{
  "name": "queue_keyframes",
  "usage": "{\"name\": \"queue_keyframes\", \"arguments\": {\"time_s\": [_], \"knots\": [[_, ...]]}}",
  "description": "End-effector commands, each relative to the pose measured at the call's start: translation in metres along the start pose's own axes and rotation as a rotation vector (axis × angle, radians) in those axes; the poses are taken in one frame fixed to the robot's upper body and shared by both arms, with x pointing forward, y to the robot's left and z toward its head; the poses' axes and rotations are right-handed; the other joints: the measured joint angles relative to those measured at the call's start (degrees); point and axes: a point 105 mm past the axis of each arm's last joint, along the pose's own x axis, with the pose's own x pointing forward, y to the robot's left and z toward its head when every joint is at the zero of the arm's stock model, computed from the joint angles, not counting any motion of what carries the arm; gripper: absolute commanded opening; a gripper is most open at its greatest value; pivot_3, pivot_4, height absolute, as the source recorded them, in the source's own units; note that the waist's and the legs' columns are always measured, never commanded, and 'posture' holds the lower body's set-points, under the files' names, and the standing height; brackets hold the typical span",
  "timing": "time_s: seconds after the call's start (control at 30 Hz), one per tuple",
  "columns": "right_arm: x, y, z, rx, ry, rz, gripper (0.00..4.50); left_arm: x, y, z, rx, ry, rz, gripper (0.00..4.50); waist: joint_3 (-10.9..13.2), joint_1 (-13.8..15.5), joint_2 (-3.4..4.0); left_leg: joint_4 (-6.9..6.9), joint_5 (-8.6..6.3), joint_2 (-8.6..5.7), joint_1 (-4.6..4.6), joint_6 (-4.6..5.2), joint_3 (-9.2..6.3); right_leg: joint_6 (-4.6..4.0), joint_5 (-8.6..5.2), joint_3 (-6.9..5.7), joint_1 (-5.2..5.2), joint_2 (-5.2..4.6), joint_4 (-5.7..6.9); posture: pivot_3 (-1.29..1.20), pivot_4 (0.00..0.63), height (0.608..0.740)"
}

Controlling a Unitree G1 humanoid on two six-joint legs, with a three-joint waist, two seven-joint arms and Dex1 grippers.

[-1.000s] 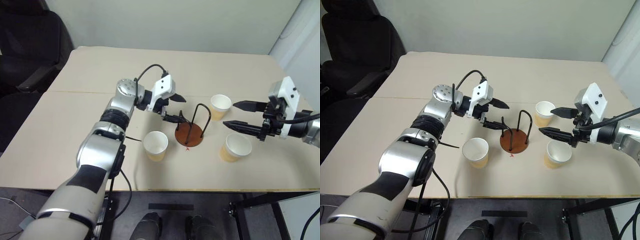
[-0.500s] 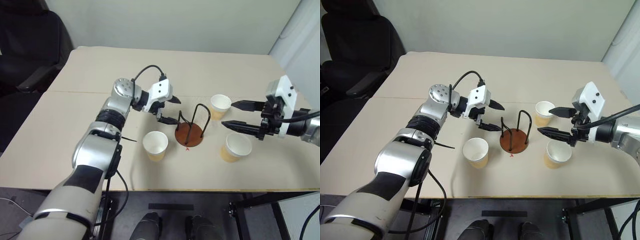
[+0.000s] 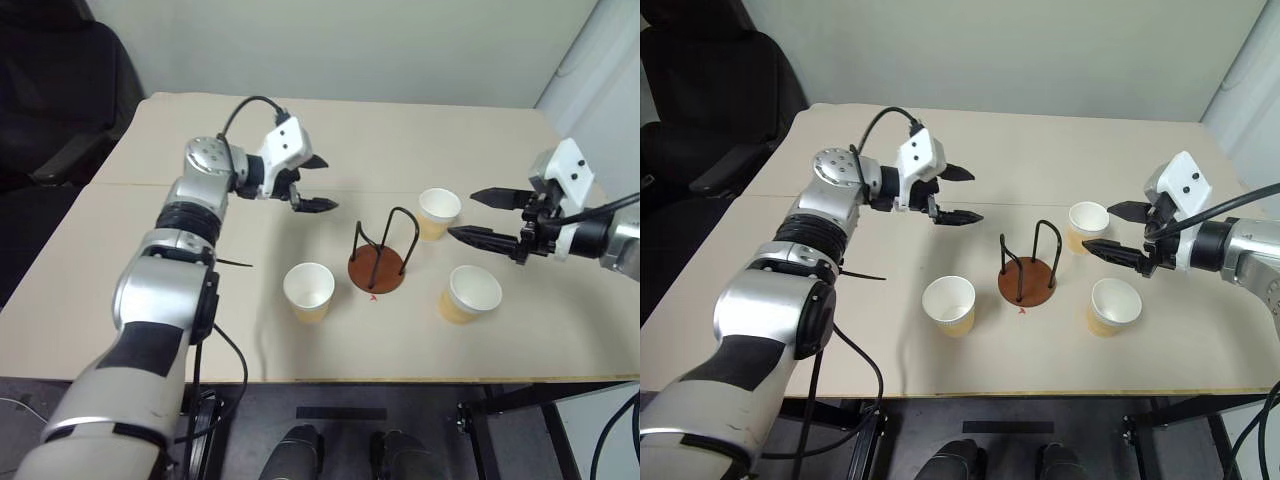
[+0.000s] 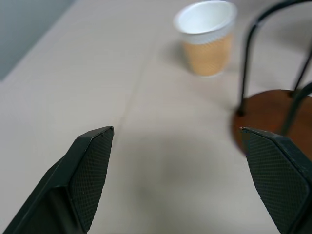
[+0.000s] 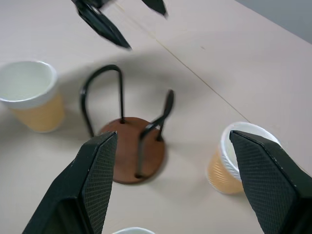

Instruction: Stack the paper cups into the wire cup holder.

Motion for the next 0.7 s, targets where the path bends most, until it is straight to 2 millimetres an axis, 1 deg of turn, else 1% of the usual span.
{"name": "queue_keyframes", "arguments": {"time_s": [0.03,0.13,0.23,0.3,0.4,0.5,0.63,0.7], "knots": [[-0.001,-0.005,0.011,-0.049,-0.019,-0.029,3.73,-0.016,0.013,0.022,0.002,-0.070,0.029,4.40,0.00,-0.01,0.00,-0.01,0.00,0.00,0.00,0.00,0.00,0.00,0.00,0.00,0.00,0.00,0.00,0.00,0.150,0.740],[0.001,-0.014,0.005,-0.095,0.041,-0.048,3.73,-0.030,0.011,0.027,-0.037,-0.097,-0.042,4.40,0.00,0.04,0.00,-0.03,0.00,-0.01,-0.01,0.00,0.00,0.00,0.00,-0.01,-0.01,0.00,-0.04,0.00,0.150,0.740],[0.003,-0.020,0.001,-0.118,0.074,-0.054,3.73,-0.040,0.002,0.033,-0.087,-0.127,-0.153,4.40,0.00,0.07,0.00,-0.04,0.00,-0.02,-0.09,0.00,-0.03,0.00,0.00,-0.01,-0.07,0.00,-0.07,0.00,0.150,0.740],[0.005,-0.024,-0.004,-0.159,0.119,-0.060,3.73,-0.047,-0.003,0.040,-0.127,-0.157,-0.215,4.40,0.00,0.04,0.00,-0.04,0.00,-0.02,-0.15,0.00,-0.07,0.00,0.00,-0.03,-0.14,0.00,-0.07,0.00,0.150,0.740],[0.008,-0.032,-0.018,-0.242,0.211,-0.067,3.73,-0.054,-0.004,0.052,-0.166,-0.202,-0.238,4.40,0.00,0.03,0.00,-0.03,0.00,-0.02,-0.31,0.00,-0.09,0.00,0.00,-0.04,-0.31,-0.01,-0.03,0.00,0.150,0.740],[0.012,-0.036,-0.024,-0.287,0.247,-0.059,3.73,-0.060,-0.007,0.060,-0.178,-0.237,-0.256,4.40,0.00,-0.13,0.00,-0.03,0.00,-0.01,-0.43,0.00,-0.07,0.00,0.00,-0.05,-0.44,-0.03,-0.04,0.00,0.150,0.740],[0.019,-0.041,-0.024,-0.339,0.269,-0.044,3.73,-0.064,-0.014,0.059,-0.157,-0.217,-0.282,4.40,-0.02,-0.25,0.04,-0.05,0.00,-0.01,-0.46,0.00,-0.04,0.00,0.00,-0.03,-0.50,-0.05,-0.02,0.00,0.150,0.740],[0.025,-0.046,-0.022,-0.364,0.270,-0.044,3.73,-0.066,-0.020,0.051,-0.124,-0.167,-0.295,4.40,-0.02,-0.48,0.04,-0.04,0.01,0.00,-0.44,0.00,-0.04,0.00,0.00,-0.05,-0.50,-0.03,-0.01,0.00,0.150,0.740]]}}
